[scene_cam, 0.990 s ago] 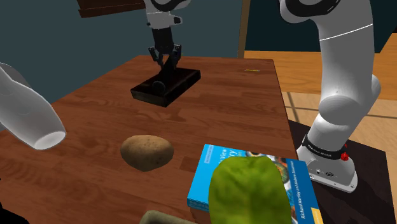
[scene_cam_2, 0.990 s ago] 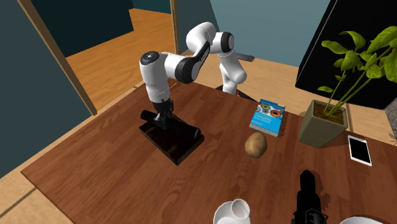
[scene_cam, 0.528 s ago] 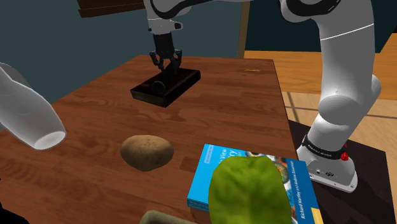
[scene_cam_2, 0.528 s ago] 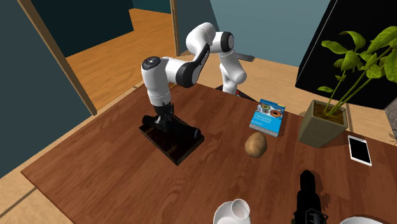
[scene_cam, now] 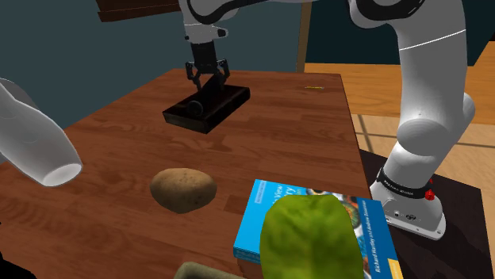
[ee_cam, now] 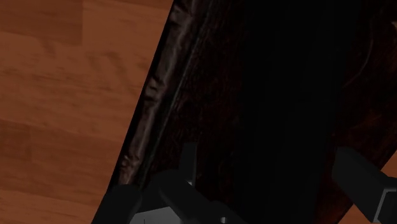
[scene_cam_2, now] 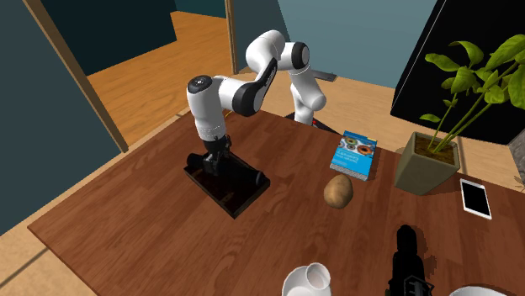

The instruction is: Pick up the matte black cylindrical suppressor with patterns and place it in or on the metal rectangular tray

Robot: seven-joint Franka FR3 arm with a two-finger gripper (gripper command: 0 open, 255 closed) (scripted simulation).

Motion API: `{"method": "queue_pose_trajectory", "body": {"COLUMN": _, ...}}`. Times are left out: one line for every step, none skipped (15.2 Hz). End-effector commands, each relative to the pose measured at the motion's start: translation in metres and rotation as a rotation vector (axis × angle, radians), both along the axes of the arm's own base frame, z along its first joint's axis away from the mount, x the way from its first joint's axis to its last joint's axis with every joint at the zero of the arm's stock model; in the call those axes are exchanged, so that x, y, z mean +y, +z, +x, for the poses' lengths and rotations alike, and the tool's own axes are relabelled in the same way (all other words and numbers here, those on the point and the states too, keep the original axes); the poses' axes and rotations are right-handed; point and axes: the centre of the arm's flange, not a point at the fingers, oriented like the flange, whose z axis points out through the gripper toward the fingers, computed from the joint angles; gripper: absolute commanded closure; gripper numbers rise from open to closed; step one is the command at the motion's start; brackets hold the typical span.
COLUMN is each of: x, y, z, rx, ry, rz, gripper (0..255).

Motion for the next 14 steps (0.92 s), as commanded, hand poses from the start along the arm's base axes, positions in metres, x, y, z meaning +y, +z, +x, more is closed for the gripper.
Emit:
{"method": "queue_pose_trajectory", "body": {"x": 0.0, "y": 0.0, "z": 0.0, "rx": 0.0, "ry": 0.0, "rz": 0.0, "gripper": 0}}
{"method": "queue_pose_trajectory", "body": {"x": 0.0, "y": -0.001, "z": 0.0, "rx": 0.0, "ry": 0.0, "rz": 0.0, "gripper": 0}}
{"method": "queue_pose_trajectory", "body": {"x": 0.0, "y": 0.012, "z": 0.0, "rx": 0.0, "ry": 0.0, "rz": 0.0, "gripper": 0}}
{"method": "queue_pose_trajectory", "body": {"x": 0.0, "y": 0.025, "z": 0.001, "rx": 0.0, "ry": 0.0, "rz": 0.0, "gripper": 0}}
{"method": "queue_pose_trajectory", "body": {"x": 0.0, "y": 0.038, "z": 0.001, "rx": 0.0, "ry": 0.0, "rz": 0.0, "gripper": 0}}
{"method": "queue_pose_trajectory", "body": {"x": -0.001, "y": 0.049, "z": 0.002, "rx": 0.0, "ry": 0.0, "rz": 0.0, "gripper": 0}}
{"method": "queue_pose_trajectory", "body": {"x": -0.001, "y": 0.049, "z": 0.002, "rx": 0.0, "ry": 0.0, "rz": 0.0, "gripper": 0}}
{"method": "queue_pose_trajectory", "body": {"x": -0.001, "y": 0.049, "z": 0.002, "rx": 0.0, "ry": 0.0, "rz": 0.0, "gripper": 0}}
{"method": "queue_pose_trajectory", "body": {"x": -0.001, "y": 0.049, "z": 0.002, "rx": 0.0, "ry": 0.0, "rz": 0.0, "gripper": 0}}
{"method": "queue_pose_trajectory", "body": {"x": -0.001, "y": 0.049, "z": 0.002, "rx": 0.0, "ry": 0.0, "rz": 0.0, "gripper": 0}}
{"method": "queue_pose_trajectory", "body": {"x": -0.001, "y": 0.049, "z": 0.002, "rx": 0.0, "ry": 0.0, "rz": 0.0, "gripper": 0}}
{"method": "queue_pose_trajectory", "body": {"x": -0.001, "y": 0.049, "z": 0.002, "rx": 0.0, "ry": 0.0, "rz": 0.0, "gripper": 0}}
{"method": "queue_pose_trajectory", "body": {"x": -0.001, "y": 0.049, "z": 0.002, "rx": 0.0, "ry": 0.0, "rz": 0.0, "gripper": 0}}
{"method": "queue_pose_trajectory", "body": {"x": -0.001, "y": 0.049, "z": 0.002, "rx": 0.0, "ry": 0.0, "rz": 0.0, "gripper": 0}}
